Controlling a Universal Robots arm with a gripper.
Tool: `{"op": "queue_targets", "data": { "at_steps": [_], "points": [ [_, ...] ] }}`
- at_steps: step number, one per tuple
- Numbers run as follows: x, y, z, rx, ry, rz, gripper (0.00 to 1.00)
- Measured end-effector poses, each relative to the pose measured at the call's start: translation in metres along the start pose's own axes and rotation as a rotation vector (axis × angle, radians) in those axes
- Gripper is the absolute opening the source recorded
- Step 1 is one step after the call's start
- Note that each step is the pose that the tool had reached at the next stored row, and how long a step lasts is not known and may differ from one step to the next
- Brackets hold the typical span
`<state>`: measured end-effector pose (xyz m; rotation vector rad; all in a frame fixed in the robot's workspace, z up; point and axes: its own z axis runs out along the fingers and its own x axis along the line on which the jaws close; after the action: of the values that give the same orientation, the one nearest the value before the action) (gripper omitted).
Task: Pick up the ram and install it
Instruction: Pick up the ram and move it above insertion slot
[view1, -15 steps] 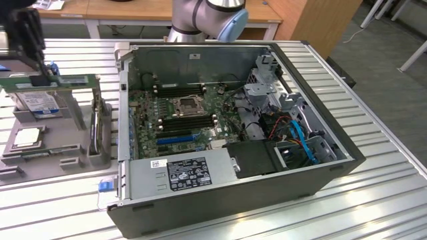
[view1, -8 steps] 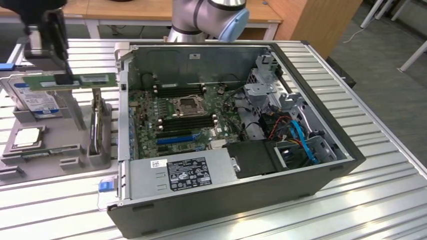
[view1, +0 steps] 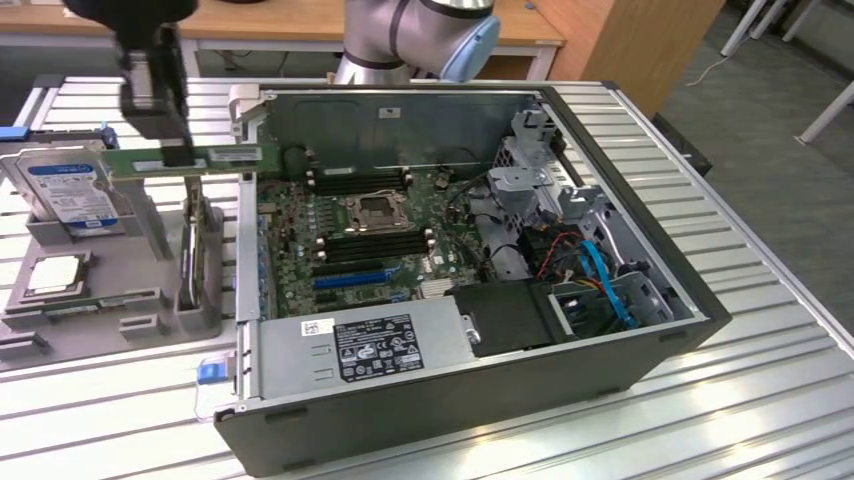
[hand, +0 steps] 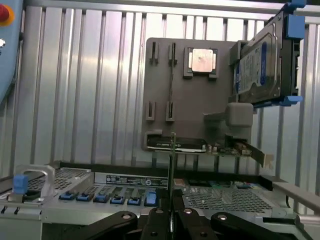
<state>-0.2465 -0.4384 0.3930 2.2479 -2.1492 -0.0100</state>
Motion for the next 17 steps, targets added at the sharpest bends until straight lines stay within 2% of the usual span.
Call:
{"op": "queue_targets", "data": {
  "at_steps": [17],
  "points": [
    [0.003, -0.0776, -0.0021, -0.0002, -0.0011, 0.000, 0.13]
  ]
}}
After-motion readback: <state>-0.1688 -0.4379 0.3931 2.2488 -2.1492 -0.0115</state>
